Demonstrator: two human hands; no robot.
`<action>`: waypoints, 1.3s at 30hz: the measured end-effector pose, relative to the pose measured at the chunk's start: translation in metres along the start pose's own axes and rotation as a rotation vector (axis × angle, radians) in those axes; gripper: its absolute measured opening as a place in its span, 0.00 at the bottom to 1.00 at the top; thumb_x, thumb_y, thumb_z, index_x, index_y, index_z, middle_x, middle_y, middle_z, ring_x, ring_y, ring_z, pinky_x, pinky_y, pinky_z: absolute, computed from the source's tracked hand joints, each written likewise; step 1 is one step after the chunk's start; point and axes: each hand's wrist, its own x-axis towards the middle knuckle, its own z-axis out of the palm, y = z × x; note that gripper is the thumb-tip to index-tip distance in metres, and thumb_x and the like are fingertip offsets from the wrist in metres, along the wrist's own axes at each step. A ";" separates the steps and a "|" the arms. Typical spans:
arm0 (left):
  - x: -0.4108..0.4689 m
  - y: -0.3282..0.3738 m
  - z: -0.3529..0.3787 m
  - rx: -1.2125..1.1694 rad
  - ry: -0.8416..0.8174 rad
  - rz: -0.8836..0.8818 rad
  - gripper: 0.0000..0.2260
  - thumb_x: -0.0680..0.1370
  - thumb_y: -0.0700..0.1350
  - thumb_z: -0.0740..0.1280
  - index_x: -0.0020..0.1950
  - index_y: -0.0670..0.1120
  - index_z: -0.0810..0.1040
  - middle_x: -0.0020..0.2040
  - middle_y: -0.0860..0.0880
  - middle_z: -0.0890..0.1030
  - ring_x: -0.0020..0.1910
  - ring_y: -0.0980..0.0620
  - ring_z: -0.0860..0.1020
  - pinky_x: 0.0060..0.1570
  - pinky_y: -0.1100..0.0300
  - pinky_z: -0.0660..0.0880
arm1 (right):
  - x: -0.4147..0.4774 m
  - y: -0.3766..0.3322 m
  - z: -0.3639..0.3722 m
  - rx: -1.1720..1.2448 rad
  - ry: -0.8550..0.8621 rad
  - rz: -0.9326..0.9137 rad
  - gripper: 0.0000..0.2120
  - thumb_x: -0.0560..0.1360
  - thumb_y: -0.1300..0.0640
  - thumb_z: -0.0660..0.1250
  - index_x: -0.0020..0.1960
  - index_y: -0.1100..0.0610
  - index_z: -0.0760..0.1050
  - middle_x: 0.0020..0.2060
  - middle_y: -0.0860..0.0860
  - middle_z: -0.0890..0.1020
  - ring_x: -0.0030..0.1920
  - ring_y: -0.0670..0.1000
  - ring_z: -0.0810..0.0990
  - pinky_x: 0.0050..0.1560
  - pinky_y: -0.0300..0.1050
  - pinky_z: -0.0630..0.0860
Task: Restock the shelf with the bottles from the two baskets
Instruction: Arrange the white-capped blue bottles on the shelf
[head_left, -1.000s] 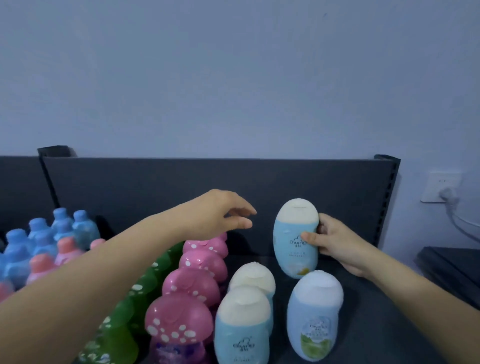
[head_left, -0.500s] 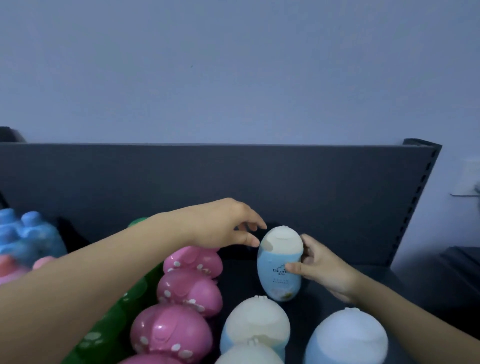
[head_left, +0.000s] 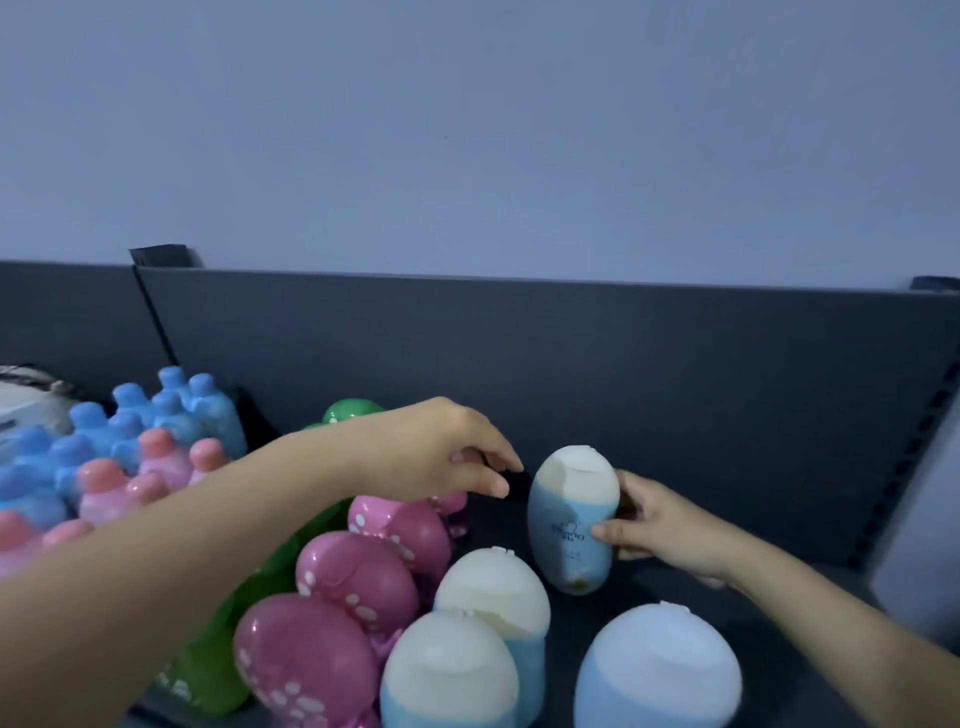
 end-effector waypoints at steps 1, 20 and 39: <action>-0.005 0.003 0.000 -0.024 0.014 -0.011 0.13 0.76 0.50 0.68 0.60 0.53 0.80 0.50 0.62 0.77 0.48 0.63 0.77 0.50 0.72 0.71 | 0.001 0.000 0.004 -0.001 -0.014 -0.012 0.20 0.74 0.61 0.69 0.61 0.44 0.69 0.48 0.40 0.80 0.48 0.40 0.79 0.44 0.38 0.75; 0.018 0.007 0.029 -0.056 0.023 -0.126 0.15 0.79 0.49 0.64 0.66 0.50 0.75 0.62 0.54 0.78 0.59 0.59 0.75 0.62 0.62 0.69 | 0.012 -0.006 0.008 0.151 -0.404 -0.042 0.18 0.74 0.60 0.69 0.62 0.50 0.74 0.58 0.47 0.81 0.59 0.49 0.79 0.57 0.55 0.78; 0.008 -0.008 0.031 -0.359 -0.064 -0.109 0.14 0.74 0.44 0.71 0.58 0.47 0.73 0.52 0.44 0.82 0.50 0.41 0.80 0.51 0.44 0.76 | -0.004 -0.081 0.018 -0.313 -0.240 -0.056 0.10 0.74 0.55 0.70 0.53 0.58 0.81 0.47 0.55 0.84 0.46 0.45 0.81 0.49 0.39 0.80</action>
